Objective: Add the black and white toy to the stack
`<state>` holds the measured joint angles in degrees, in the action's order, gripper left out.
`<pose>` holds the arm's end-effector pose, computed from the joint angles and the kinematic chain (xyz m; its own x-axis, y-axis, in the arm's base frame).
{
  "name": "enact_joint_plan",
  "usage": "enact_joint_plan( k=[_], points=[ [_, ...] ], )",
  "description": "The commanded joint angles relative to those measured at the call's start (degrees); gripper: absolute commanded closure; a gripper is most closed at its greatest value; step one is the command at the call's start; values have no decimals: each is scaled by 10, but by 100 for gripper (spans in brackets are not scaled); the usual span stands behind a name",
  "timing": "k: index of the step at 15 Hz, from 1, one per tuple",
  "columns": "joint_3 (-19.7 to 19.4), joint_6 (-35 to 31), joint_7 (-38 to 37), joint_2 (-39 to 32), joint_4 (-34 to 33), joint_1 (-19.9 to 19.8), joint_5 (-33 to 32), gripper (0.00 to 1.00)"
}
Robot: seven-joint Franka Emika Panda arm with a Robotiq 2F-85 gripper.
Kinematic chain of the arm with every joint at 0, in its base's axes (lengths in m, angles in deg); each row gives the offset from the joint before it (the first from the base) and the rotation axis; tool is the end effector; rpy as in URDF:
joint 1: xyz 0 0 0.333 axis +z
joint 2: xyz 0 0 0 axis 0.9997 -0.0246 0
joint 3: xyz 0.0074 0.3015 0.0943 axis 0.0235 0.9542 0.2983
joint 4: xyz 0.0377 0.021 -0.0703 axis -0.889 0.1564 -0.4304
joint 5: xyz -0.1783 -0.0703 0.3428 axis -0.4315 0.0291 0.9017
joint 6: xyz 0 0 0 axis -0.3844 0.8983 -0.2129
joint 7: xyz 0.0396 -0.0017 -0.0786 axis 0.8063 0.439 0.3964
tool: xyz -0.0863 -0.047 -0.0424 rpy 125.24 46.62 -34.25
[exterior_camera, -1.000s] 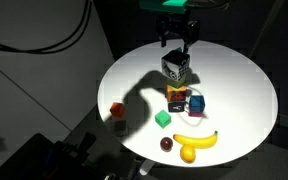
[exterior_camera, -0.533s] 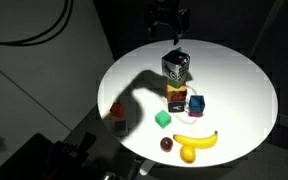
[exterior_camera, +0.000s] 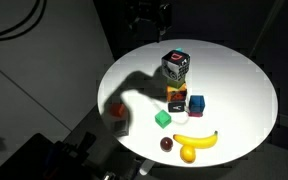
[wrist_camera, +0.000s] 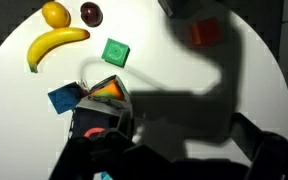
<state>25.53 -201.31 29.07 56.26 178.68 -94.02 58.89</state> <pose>0.6047 -0.0659 0.3617 0.9863 -0.0578 -0.1544 -0.0685 -0.9955 -0.0648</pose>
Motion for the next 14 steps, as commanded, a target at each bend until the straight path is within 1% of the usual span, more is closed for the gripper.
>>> enact_joint_plan(
  k=[1, 5, 14],
  points=[
    [-2, 30, -8, 45, 36, 9, 4, 0],
    [-3, 38, -36, 79, 68, 20, -1, 0],
    [-2, 23, -97, 163, 142, 32, -5, 0]
  ],
)
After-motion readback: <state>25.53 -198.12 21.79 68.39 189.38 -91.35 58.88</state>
